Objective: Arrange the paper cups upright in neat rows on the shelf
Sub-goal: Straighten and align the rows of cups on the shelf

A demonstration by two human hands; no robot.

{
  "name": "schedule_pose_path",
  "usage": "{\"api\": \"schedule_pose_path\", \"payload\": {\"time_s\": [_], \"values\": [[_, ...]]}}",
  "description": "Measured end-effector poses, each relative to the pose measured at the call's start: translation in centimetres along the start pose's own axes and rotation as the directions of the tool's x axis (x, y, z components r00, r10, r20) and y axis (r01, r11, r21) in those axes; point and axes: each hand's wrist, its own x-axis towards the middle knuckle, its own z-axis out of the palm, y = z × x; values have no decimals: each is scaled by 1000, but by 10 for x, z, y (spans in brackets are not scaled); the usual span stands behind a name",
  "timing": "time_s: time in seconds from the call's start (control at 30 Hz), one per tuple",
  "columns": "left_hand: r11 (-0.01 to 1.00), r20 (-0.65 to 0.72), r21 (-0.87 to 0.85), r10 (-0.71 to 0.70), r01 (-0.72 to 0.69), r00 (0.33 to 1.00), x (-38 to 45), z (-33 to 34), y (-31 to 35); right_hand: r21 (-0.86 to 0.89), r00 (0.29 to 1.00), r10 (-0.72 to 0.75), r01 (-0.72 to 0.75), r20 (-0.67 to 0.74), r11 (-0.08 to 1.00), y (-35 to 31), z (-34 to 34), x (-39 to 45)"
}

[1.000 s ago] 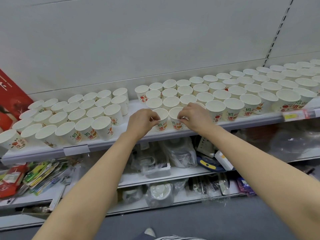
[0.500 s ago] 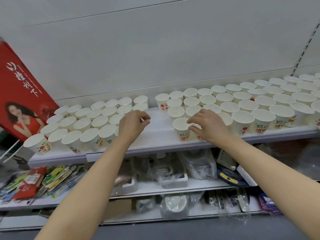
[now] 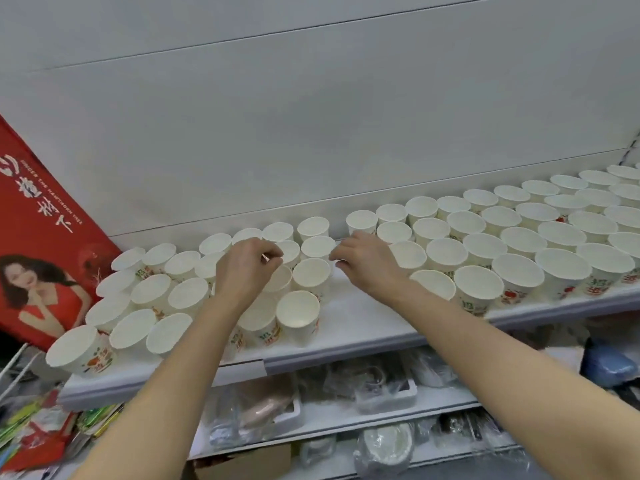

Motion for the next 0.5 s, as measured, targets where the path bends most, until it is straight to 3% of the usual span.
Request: {"api": "schedule_pose_path", "payload": {"time_s": [0.2, 0.5], "values": [[994, 37, -68, 87, -84, 996, 28, 4, -15, 65, 981, 183, -187, 61, 980, 2, 25, 17], [986, 111, -113, 134, -121, 985, 72, 35, -1, 21, 983, 134, -137, 125, 990, 12, 26, 19]]}}
